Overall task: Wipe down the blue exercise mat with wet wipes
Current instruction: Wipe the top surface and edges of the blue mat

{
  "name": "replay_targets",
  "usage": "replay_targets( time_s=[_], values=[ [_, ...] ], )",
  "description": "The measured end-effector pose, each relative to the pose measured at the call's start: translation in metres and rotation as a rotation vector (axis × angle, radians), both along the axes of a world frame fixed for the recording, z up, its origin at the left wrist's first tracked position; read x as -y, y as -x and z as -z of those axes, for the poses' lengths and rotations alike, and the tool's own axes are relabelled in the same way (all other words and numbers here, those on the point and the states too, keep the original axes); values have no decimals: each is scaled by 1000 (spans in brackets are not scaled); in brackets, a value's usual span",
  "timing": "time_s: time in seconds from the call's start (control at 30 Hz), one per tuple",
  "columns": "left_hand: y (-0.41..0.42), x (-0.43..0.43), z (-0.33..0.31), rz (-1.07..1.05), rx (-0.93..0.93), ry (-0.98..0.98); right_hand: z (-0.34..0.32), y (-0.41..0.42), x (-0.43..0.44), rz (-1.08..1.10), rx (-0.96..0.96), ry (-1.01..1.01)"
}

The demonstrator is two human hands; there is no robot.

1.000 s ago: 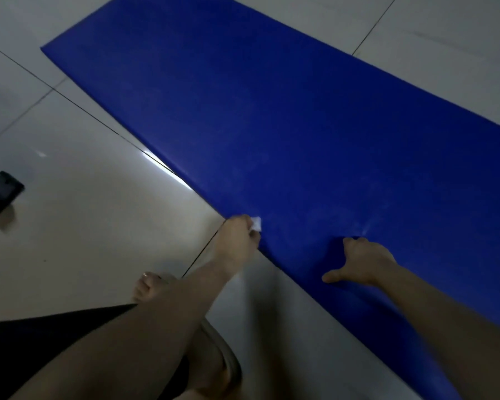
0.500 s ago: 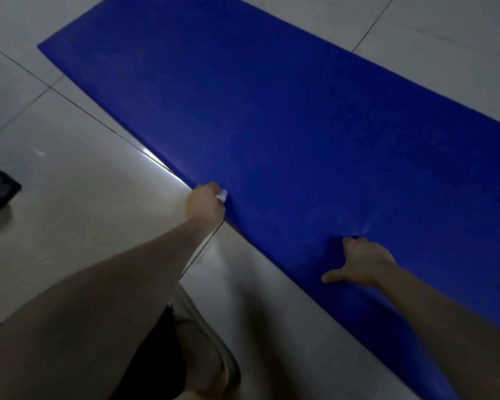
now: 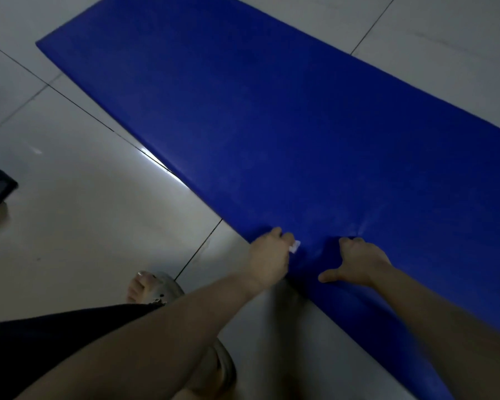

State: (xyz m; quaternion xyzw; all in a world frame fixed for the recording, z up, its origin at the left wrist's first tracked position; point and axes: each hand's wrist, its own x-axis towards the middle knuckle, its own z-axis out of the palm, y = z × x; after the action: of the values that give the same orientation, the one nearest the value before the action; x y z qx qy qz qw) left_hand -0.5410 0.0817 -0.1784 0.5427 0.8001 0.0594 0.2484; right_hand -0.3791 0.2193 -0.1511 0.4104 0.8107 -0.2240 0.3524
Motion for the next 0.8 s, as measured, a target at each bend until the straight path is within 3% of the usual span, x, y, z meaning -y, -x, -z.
replay_targets(
  time_s=[0.13,0.23,0.33,0.63,0.8],
  values=[
    [92,-10,8,-21,-245,64,2,-1,1,9,-15,1],
    [155,-7,-4,-285,-314,30,3,-1,1,4,-7,-6],
    [162,-8,-9,-456,-253,-33,2,1,-1,11,-1,3],
    [114,1,2,-538,39,-130,1,3,2,17,-1,2],
    [70,7,-4,-449,195,-126,-1,2,1,22,1,13]
  ],
)
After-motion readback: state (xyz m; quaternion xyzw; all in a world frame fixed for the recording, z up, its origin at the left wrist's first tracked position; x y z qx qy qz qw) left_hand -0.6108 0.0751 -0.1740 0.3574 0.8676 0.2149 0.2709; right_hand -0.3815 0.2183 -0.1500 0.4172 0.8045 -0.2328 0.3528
